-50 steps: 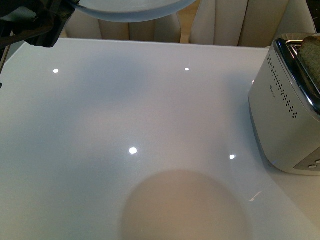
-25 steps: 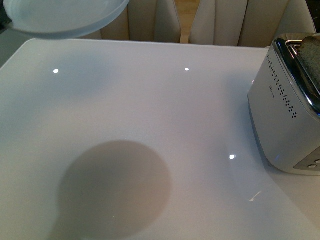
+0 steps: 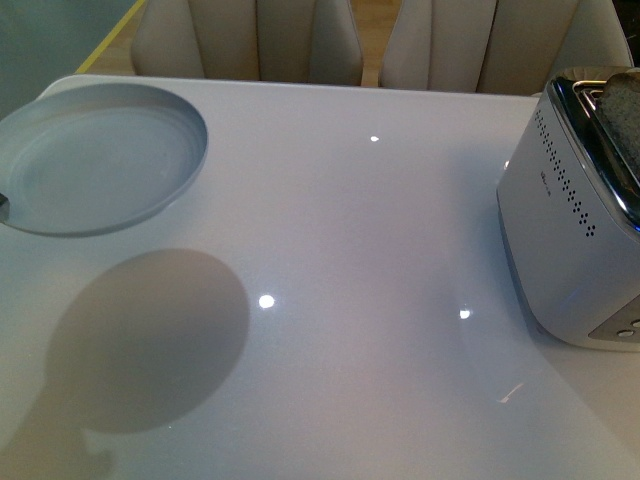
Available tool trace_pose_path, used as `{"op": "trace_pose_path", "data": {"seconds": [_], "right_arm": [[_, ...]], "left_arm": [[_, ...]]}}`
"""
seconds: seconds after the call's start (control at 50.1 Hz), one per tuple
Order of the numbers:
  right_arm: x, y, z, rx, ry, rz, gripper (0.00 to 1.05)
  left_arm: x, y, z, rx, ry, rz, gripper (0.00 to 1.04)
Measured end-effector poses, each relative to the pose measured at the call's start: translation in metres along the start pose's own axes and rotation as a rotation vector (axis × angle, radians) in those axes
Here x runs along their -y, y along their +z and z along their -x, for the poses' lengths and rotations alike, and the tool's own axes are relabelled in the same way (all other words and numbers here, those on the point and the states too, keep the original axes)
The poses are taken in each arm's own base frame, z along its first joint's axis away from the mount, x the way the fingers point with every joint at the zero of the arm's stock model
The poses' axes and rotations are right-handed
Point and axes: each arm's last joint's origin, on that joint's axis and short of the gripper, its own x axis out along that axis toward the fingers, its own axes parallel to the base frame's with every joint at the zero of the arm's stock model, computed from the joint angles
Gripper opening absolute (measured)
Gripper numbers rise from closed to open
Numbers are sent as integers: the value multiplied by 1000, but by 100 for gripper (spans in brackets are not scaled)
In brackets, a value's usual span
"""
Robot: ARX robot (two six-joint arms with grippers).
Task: Left arm holds plate, right arm toasts bread
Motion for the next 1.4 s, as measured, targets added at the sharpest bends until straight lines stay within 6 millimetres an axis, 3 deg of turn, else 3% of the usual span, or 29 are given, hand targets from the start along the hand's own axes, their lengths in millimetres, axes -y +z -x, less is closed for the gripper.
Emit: {"op": "trace_pose_path", "data": {"seconds": [0.479,0.619,1.038,1.358,1.398], "right_arm": [[0,0,0,0,0,0,96],[0,0,0,0,0,0,96],[0,0,0,0,0,0,96],[0,0,0,0,0,0,96],[0,0,0,0,0,0,96]], "left_arm": [[-51,-35,-53,-125,4,-62,3],[-65,-38,-64,-140,12,-81,3],[-83,-46,-76,-162,11,-133,3],[-85,-51,-72,-162,11,-133,3],[-85,-52,-71,-165,12,-132,7]]}}
